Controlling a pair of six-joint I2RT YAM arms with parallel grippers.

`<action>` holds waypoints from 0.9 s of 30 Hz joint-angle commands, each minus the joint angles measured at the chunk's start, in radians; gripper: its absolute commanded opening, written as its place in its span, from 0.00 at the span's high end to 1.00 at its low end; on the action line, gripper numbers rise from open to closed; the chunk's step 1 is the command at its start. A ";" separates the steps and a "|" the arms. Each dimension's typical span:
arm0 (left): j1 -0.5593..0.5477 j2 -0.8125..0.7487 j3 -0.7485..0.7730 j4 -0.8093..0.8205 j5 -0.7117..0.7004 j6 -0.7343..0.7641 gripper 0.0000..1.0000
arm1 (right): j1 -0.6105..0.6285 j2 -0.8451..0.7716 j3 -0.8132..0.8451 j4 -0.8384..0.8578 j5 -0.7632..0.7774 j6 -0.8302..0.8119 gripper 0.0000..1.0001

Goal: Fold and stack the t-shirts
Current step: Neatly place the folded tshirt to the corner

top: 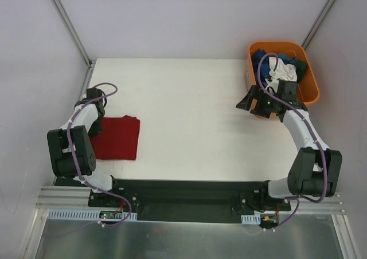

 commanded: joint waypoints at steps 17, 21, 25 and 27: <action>0.083 0.025 0.218 -0.143 -0.111 -0.156 0.01 | -0.061 -0.219 -0.102 0.101 0.063 0.050 0.03; 0.010 -0.137 0.252 -0.130 0.101 -0.222 0.01 | -0.059 -0.273 -0.125 0.141 0.097 0.070 0.03; -0.143 -0.300 0.226 0.026 0.324 -0.253 0.01 | -0.056 -0.330 -0.197 0.208 0.175 0.090 0.03; -0.185 -0.409 0.153 0.146 0.519 -0.290 0.01 | -0.047 -0.347 -0.214 0.246 0.207 0.088 0.03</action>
